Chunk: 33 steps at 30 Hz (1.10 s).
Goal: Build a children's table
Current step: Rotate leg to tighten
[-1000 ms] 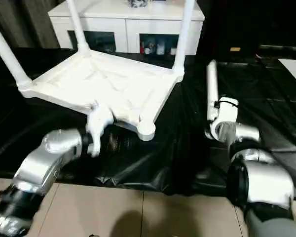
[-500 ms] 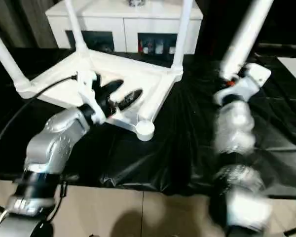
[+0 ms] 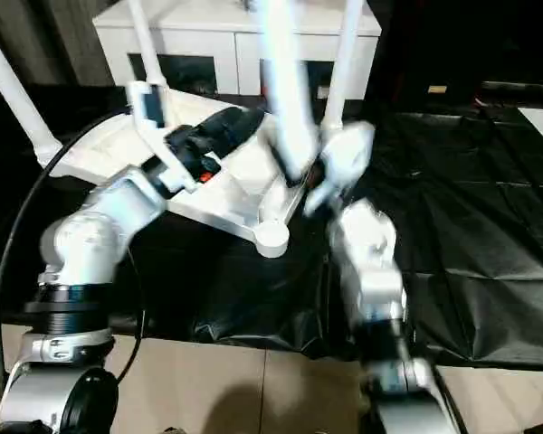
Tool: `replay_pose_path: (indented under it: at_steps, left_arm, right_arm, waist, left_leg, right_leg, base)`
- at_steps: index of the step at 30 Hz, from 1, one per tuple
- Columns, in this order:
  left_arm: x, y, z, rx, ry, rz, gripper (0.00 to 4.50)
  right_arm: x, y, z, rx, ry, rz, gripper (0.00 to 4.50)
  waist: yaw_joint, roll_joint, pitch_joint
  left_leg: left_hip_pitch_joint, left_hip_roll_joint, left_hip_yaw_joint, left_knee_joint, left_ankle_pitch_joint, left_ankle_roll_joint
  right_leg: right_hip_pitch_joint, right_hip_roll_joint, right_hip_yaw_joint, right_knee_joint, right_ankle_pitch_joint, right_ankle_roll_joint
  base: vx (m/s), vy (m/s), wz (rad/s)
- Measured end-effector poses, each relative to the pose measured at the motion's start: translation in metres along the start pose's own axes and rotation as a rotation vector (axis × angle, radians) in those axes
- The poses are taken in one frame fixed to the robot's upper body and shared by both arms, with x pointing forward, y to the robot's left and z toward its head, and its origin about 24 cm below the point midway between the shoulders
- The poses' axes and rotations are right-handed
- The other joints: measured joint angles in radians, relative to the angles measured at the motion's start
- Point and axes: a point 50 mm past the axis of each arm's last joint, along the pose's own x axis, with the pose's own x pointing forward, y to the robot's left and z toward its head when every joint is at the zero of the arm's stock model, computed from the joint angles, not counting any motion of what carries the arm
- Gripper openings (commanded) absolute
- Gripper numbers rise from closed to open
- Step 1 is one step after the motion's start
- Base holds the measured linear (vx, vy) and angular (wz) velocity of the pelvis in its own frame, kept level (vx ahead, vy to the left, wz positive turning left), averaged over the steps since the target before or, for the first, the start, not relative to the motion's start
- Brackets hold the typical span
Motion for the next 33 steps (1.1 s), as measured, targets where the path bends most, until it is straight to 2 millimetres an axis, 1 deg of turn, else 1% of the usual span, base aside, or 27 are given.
replay_pose_path:
  at_steps: [4,6,9,12,14,17,19,20,21,23,26,27,31,33]
  left_arm:
    - [-0.001,0.001,0.001,-0.004,-0.006,0.023,4.50]
    - [-0.001,0.005,0.002,-0.023,-0.020,0.068,4.20]
    - [-0.001,0.012,0.004,-0.043,-0.024,0.126,4.10]
    - [-0.003,0.014,0.005,-0.046,-0.026,0.146,3.75]
    - [-0.003,0.015,0.005,-0.049,-0.029,0.157,3.65]
    - [-0.004,0.016,0.006,-0.049,-0.030,0.167,3.32]
    - [-0.004,0.016,0.006,-0.050,-0.030,0.169,3.22]
    - [-0.004,0.016,0.006,-0.050,-0.030,0.171,3.01]
    - [-0.004,0.016,0.006,-0.052,-0.030,0.173,3.01]
    - [-0.004,0.016,0.006,-0.056,-0.030,0.170,2.81]
    - [-0.004,0.016,0.005,-0.061,-0.030,0.167,2.63]
    - [-0.004,0.016,0.005,-0.061,-0.030,0.166,2.42]
    - [-0.005,0.017,0.007,-0.052,-0.029,0.177,2.08]
    - [-0.006,0.018,0.008,-0.047,-0.032,0.183,2.02]
  right_arm:
    - [-0.002,0.011,-0.001,-0.057,0.022,0.086,2.72]
    - [-0.004,0.021,-0.007,-0.072,0.050,0.139,2.72]
    - [-0.005,0.029,-0.013,-0.078,0.075,0.174,2.72]
    - [-0.005,0.029,-0.011,-0.085,0.069,0.172,2.72]
    - [-0.005,0.029,-0.011,-0.089,0.070,0.169,2.72]
    - [-0.005,0.029,-0.011,-0.093,0.077,0.166,2.72]
    - [-0.005,0.029,-0.011,-0.095,0.078,0.164,2.72]
    - [-0.005,0.029,-0.011,-0.097,0.079,0.163,2.72]
    - [-0.005,0.029,-0.011,-0.098,0.080,0.161,2.72]
    - [-0.005,0.029,-0.011,-0.099,0.082,0.160,2.72]
    - [-0.005,0.029,-0.012,-0.100,0.082,0.161,2.72]
    - [-0.005,0.029,-0.012,-0.101,0.084,0.163,2.72]
    - [-0.004,0.030,-0.011,-0.104,0.082,0.168,2.72]
    - [-0.004,0.030,-0.011,-0.106,0.083,0.167,2.72]
  waist:
    - [0.000,0.000,0.000]
    - [-0.002,0.000,0.000]
    - [-0.003,0.000,0.000]
    - [-0.002,-0.001,0.000]
    - [-0.002,-0.001,0.000]
    - [-0.002,-0.001,0.000]
    - [-0.002,-0.001,0.000]
    - [-0.002,-0.001,0.000]
    - [-0.002,-0.001,0.000]
    - [-0.002,-0.001,0.000]
    - [-0.002,-0.001,0.000]
    - [-0.002,-0.001,0.000]
    - [-0.002,-0.001,0.000]
    - [-0.002,-0.001,0.000]
  left_leg:
    - [0.000,0.000,0.000,0.000,0.000,0.000]
    - [0.000,0.000,-0.001,0.000,0.000,0.000]
    - [0.000,0.000,-0.001,0.000,0.000,0.000]
    - [0.000,0.000,-0.002,0.000,0.000,0.000]
    - [0.000,0.000,-0.002,0.000,0.000,0.000]
    - [0.000,0.000,-0.002,0.000,0.000,0.000]
    - [0.000,0.000,-0.002,0.000,0.000,0.000]
    - [0.000,0.000,-0.002,0.000,0.000,0.000]
    - [0.000,0.000,-0.002,0.000,0.000,0.000]
    - [0.000,0.000,-0.002,0.000,0.000,0.000]
    - [0.000,0.000,-0.002,0.000,0.000,0.000]
    - [0.000,0.000,-0.002,0.000,0.000,0.000]
    - [0.000,0.000,-0.002,0.000,0.000,0.000]
    - [0.000,0.000,-0.002,0.000,0.000,0.000]
  right_leg:
    - [0.000,0.000,-0.001,0.000,0.000,0.000]
    - [0.000,0.000,0.000,0.000,0.000,0.000]
    - [0.000,0.000,0.000,0.000,0.000,0.001]
    - [0.000,0.000,0.000,0.000,0.000,0.001]
    - [0.000,0.000,0.000,0.000,0.000,0.001]
    - [0.000,0.000,0.000,0.000,0.000,0.001]
    - [0.000,0.000,0.000,0.000,0.000,0.001]
    - [0.000,0.000,0.000,0.000,0.000,0.001]
    - [0.000,0.000,0.000,0.000,0.000,0.001]
    - [0.000,0.000,0.000,0.000,0.000,0.001]
    - [0.000,0.000,0.000,0.000,0.000,0.001]
    - [0.000,0.000,0.000,0.000,0.000,0.001]
    - [0.000,0.000,-0.001,0.000,0.000,0.001]
    - [0.000,0.000,-0.001,0.000,0.000,0.001]
  base:
    - [0.000,0.000,0.00]
    - [0.000,0.000,0.00]
    - [0.000,0.000,0.00]
    - [0.000,0.000,0.00]
    - [0.000,0.000,0.00]
    - [0.000,0.000,0.00]
    - [0.000,0.000,0.00]
    - [0.000,0.000,0.00]
    - [0.000,0.000,0.00]
    - [0.000,0.000,0.00]
    - [0.000,0.000,0.00]
    - [0.000,0.000,0.00]
    - [0.000,0.000,0.00]
    - [0.000,0.000,0.00]
